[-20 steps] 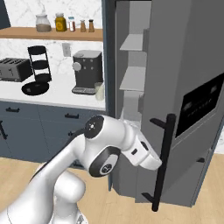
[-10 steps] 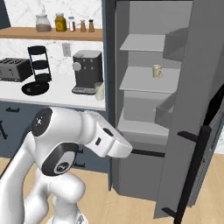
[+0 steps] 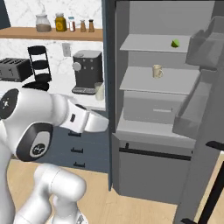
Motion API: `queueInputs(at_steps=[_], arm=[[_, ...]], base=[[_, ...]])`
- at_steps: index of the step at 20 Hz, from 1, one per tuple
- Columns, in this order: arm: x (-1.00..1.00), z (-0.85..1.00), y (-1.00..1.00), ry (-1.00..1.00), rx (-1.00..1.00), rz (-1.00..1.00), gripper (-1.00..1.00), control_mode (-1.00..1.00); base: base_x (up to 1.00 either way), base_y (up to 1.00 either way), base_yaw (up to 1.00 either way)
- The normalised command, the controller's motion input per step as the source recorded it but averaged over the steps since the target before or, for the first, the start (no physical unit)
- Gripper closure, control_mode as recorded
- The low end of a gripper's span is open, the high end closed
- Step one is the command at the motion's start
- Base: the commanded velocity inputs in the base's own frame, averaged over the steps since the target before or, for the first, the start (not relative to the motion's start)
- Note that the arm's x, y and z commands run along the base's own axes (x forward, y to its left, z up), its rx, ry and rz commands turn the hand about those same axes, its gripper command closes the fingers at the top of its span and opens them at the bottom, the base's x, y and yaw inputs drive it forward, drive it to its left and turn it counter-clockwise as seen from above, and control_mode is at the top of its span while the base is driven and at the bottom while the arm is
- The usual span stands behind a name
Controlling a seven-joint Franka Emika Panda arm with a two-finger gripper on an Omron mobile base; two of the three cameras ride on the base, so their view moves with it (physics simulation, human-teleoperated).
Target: Grab a lemon wedge from the fridge and one ice cube from the ice bowl, and put them in the glass of lemonade.
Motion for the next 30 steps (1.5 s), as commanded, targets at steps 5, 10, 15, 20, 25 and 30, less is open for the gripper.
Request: queueInputs(at_steps=[5,10,15,20,25,30], arm=[[0.97,-0.33,0.19,0.15,0.01,0.23,1.00,-1.00],[0.59,-0.98,0.59,0.02,0.00,0.21,1.00,-1.00],[0.18,-0.79,0.47,0.00,0.00,0.14,1.00,-1.00],[0.00,-0.04,0.02,0.00,0.00,0.11,1.00,-1.00],[0.00,0.00,0.00,0.00,0.00,0.10,1.00,-1.00],[0.02,-0.01,0.00,-0.01,0.00,0.02,1.00,-1.00]], base=[[0.00,0.00,0.00],[0.00,0.00,0.00],[0.00,0.00,0.00],[0.00,0.00,0.00],[0.00,0.00,0.00],[0.00,0.00,0.00]])
